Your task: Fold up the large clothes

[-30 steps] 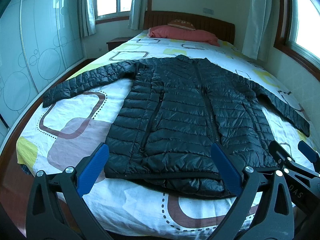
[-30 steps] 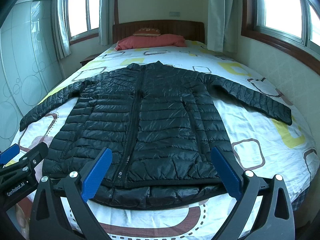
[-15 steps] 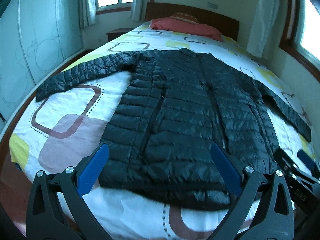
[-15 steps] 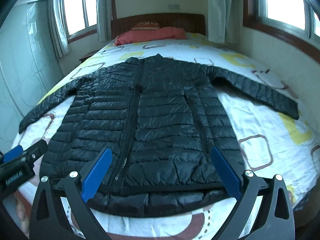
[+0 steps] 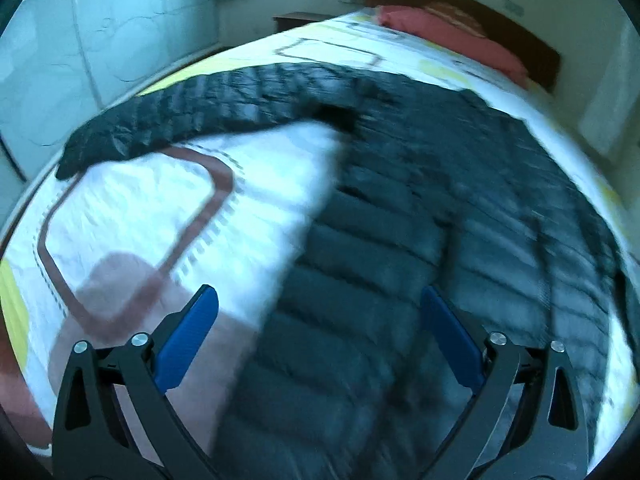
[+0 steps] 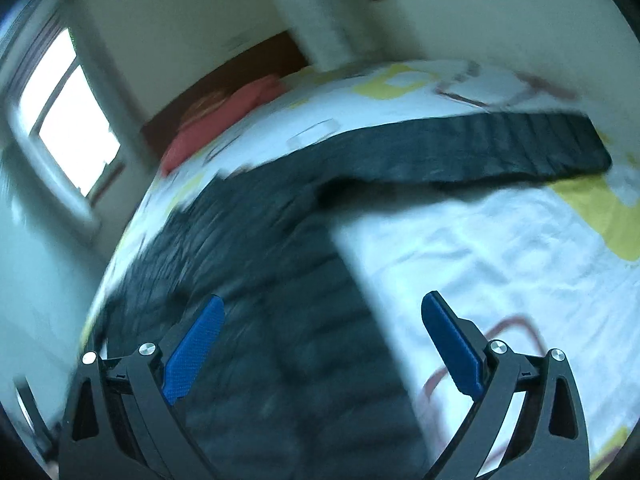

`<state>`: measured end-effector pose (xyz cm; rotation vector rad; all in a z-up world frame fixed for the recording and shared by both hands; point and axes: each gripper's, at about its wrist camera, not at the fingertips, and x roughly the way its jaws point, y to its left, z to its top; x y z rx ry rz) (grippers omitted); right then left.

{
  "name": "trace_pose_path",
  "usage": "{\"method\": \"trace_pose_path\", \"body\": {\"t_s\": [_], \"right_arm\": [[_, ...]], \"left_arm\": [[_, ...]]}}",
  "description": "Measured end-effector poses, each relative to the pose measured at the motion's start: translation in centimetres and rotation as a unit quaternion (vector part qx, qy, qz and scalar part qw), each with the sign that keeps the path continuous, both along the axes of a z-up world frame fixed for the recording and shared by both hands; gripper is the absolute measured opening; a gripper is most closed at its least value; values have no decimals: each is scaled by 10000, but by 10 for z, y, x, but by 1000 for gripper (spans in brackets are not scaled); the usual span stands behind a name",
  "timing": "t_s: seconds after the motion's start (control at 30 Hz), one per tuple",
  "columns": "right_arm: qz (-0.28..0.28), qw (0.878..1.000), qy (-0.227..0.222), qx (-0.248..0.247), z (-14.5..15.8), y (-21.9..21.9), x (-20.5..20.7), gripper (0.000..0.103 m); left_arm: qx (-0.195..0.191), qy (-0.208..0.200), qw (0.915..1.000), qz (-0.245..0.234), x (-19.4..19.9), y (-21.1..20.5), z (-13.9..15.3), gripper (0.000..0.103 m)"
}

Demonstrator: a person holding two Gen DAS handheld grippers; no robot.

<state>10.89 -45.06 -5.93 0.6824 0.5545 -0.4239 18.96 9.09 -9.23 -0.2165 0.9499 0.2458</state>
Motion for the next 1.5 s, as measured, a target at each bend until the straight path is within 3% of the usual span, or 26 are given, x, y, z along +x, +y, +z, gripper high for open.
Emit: {"method": "trace_pose_path", "body": {"t_s": [0.03, 0.07, 0.1, 0.13, 0.23, 0.3, 0.33, 0.37, 0.47, 0.63, 0.77, 0.87, 1.1, 1.23, 1.3, 1.5], "right_arm": [[-207, 9997, -6, 107, -6, -22, 2, 93], [-363, 9992, 25, 154, -10, -39, 3, 63], [-499, 9984, 135, 210, -15, -51, 3, 49], [-628, 9973, 148, 348, -20, -67, 4, 46], [-748, 9948, -214, 653, -30, -97, 3, 46], [-885, 9910, -501, 874, -36, -112, -2, 52], [-985, 9884, -622, 977, -39, -117, -5, 70], [-1125, 9842, -822, 1092, -43, -126, -9, 78], [-1388, 9722, -1203, 1454, -55, -147, -19, 78], [-1713, 9582, -1413, 1806, -72, -176, -22, 78], [-1854, 9543, -1631, 1683, -64, -188, -21, 78], [-1840, 9454, -1914, 1887, -66, -186, -25, 78], [-1988, 9424, -2097, 1684, -72, -201, -40, 78], [-2192, 9226, -2500, 1957, -75, -212, -57, 78], [-2257, 9239, -2424, 1916, -74, -207, -67, 78], [-2803, 9049, -2619, 1844, -80, -234, -86, 78]], "left_arm": [[100, 61, 9998, 138, 10, 8, -6, 79], [135, 153, 9995, 249, 20, 18, -12, 72], [94, 229, 9992, 313, 26, 24, -16, 67], [-12, 306, 9986, 424, 34, 35, -21, 67], [-114, 330, 9968, 715, 47, 57, -28, 67], [-144, 265, 9960, 836, 52, 68, -28, 71], [-212, 235, 9954, 906, 54, 73, -29, 81], [-259, 210, 9947, 973, 55, 77, -29, 84], [-337, 147, 9936, 1070, 63, 86, -30, 86], [-398, 53, 9928, 1129, 79, 95, -34, 91], [-365, -1, 9933, 1092, 83, 95, -36, 92], [-366, -67, 9935, 1078, 82, 96, -39, 92], [-179, -122, 9945, 1027, 83, 93, -44, 93], [-203, -197, 9947, 986, 83, 94, -46, 96], [-228, -237, 9946, 982, 81, 94, -47, 96], [-161, -231, 9949, 973, 81, 94, -49, 97]]}}
